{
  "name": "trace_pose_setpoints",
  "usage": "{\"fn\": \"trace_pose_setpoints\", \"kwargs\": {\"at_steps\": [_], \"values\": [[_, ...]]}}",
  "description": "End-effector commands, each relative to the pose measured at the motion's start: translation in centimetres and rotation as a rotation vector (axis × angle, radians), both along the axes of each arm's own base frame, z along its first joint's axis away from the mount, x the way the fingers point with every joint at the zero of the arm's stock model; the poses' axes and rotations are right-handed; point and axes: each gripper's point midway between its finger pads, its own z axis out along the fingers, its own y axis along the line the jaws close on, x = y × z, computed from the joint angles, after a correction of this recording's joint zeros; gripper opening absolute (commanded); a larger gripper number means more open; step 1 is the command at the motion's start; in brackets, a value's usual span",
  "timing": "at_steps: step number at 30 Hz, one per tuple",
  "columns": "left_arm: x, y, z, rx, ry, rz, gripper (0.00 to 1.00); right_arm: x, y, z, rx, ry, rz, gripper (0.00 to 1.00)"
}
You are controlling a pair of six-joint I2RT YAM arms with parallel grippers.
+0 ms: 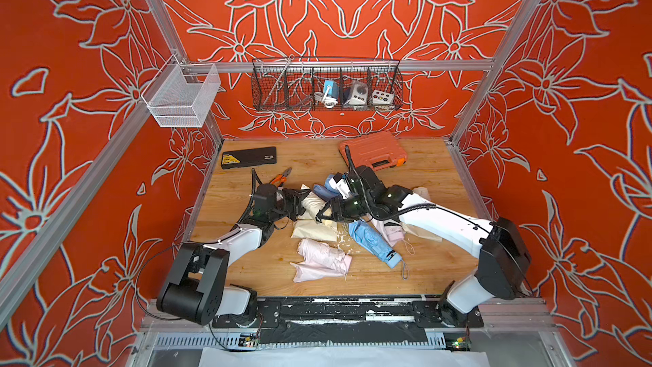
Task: Take umbrellas out of sleeves
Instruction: Pick up the umbrella from the center of the board.
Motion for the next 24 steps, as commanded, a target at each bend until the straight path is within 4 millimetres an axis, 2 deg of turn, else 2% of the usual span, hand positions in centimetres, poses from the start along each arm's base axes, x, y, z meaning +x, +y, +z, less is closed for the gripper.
{"fn": "trace_pose_setpoints", "kwargs": {"at_steps": [1, 7, 10, 13, 15, 18, 21, 24], "values": [[-0.1, -0.7, 1.8, -0.035, -0.052, -0.026, 0.04, 0.8, 0.7, 0.5, 0.000, -0.013, -0.018, 0.49], [0.0, -1.0, 1.8, -0.037, -0.051, -0.033, 0.05, 1.0, 1.0, 0.2, -0.012, -0.008, -0.022, 0.43], [-0.1, -1.0, 1.6, -0.038, -0.044, -0.035, 0.07, 1.1, 1.1, 0.3, -0.011, -0.011, -0.018, 0.32], [-0.3, -1.0, 1.4, -0.035, -0.040, -0.038, 0.21, 1.0, 1.0, 0.6, -0.009, -0.025, -0.009, 0.27], [-0.5, -1.0, 1.2, -0.026, -0.039, -0.043, 0.41, 1.0, 0.7, 0.9, -0.011, -0.043, -0.003, 0.23], [-0.9, -0.9, 0.9, -0.006, -0.037, -0.054, 0.65, 0.8, 0.0, 1.5, -0.003, -0.061, 0.007, 0.21], [-1.2, -0.9, 0.5, 0.033, -0.042, -0.082, 0.80, 1.0, -1.1, 2.4, 0.024, -0.071, 0.000, 0.20], [-1.3, -0.9, 0.5, 0.103, -0.082, -0.157, 0.90, 1.3, -2.5, 3.9, 0.081, -0.069, -0.005, 0.20]]}}
